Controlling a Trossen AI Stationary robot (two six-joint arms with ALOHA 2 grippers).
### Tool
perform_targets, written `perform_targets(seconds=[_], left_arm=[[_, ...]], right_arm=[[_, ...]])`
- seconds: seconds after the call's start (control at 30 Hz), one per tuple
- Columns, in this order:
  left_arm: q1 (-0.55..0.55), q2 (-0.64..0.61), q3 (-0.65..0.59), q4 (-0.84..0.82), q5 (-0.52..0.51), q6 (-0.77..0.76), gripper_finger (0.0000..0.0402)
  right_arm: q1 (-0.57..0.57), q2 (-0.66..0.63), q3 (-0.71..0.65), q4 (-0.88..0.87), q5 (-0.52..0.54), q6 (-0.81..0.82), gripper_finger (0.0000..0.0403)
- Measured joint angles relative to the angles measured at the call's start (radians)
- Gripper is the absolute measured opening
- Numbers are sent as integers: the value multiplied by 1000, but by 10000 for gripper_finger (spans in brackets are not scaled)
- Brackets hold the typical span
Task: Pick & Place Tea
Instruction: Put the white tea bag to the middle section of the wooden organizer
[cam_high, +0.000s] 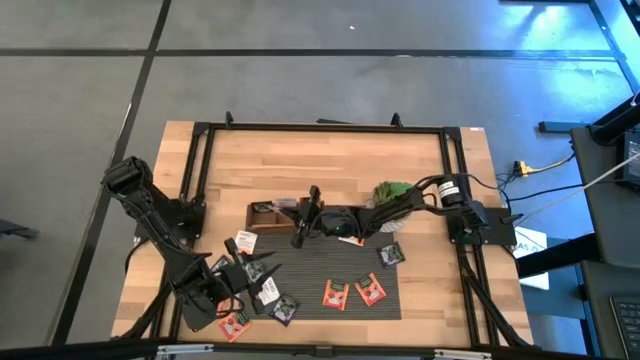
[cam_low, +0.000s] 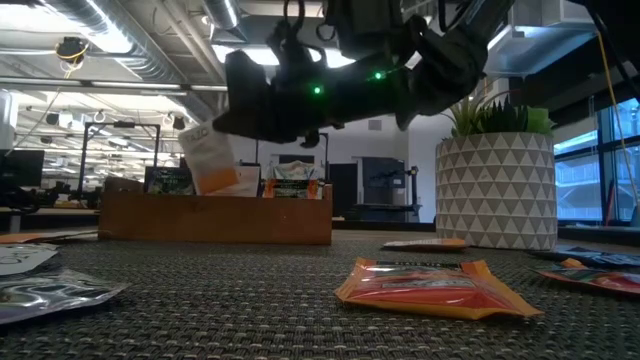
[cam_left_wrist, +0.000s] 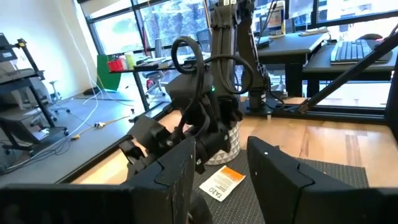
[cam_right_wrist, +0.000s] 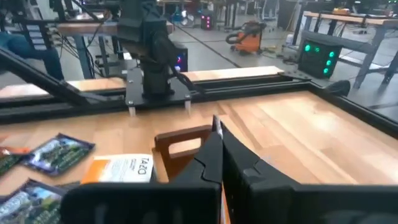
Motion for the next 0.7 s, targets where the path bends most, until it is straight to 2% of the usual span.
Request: perform_targets(seconds=[0.13,0.37,0.53,0.7], left_arm=[[0,0,0,0,0,0,143],[0,0,0,0,0,0,143],[0,0,0,0,0,0,143],[0,0,0,0,0,-7,143]], right_arm=[[0,0,0,-5,58,-32,2],[-9,0,0,-44,63,-21,6],[-11,0,0,-82,66,-5,27],[-19,0,0,-88,132,-7,60]])
